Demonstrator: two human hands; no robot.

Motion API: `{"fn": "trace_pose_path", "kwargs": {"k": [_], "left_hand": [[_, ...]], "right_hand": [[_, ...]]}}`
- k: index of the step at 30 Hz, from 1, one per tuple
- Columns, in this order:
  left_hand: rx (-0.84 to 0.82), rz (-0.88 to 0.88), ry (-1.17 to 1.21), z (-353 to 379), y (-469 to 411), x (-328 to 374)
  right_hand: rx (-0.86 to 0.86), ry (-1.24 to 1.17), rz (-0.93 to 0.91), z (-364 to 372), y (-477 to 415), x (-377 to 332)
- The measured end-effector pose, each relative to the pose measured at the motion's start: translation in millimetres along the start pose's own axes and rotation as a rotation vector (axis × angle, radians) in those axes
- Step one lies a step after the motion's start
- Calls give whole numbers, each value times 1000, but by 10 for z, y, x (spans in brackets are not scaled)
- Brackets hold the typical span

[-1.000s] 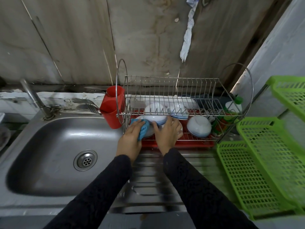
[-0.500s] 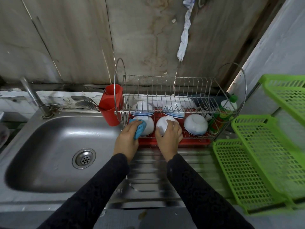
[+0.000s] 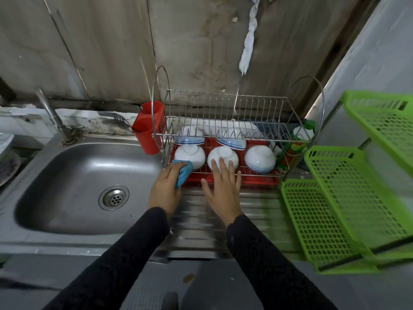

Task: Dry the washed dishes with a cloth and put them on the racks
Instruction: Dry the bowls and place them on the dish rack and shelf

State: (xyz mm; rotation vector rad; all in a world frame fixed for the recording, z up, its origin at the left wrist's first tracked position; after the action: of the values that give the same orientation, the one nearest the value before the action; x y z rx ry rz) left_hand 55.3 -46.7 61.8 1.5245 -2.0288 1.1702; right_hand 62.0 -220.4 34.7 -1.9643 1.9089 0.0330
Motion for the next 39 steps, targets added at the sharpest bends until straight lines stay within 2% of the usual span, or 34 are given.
{"fn": "trace_pose_path", "kwargs": {"k": [10, 17, 24, 28, 39], "left_hand": [[14, -67, -127, -117, 443, -215], [45, -97, -225, -559, 673, -445], [111, -147, -238, -1403, 872, -931], [170, -255, -163, -1960, 1066, -1221], [295, -460, -195, -3414, 1796, -2146]], "right_hand": [[-102, 65, -114, 168, 374, -108], [-128, 91, -199, 241, 454, -598], [-178, 93, -294, 416, 453, -1621], [-182, 59, -348, 580, 486, -2261], [-248, -80, -473, 1065, 775, -4101]]}}
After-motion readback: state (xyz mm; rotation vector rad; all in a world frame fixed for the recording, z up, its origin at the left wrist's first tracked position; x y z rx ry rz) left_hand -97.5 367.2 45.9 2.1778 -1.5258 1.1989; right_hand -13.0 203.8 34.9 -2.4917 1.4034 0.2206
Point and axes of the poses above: each hand's wrist, its own y-axis away from the middle knuckle, its own z-axis out of the palm, x = y × z, the point moved 4 cm from there along -y, towards the middle knuckle, and after that the axes turned 6 degrees about y, right-handed, at the moved point
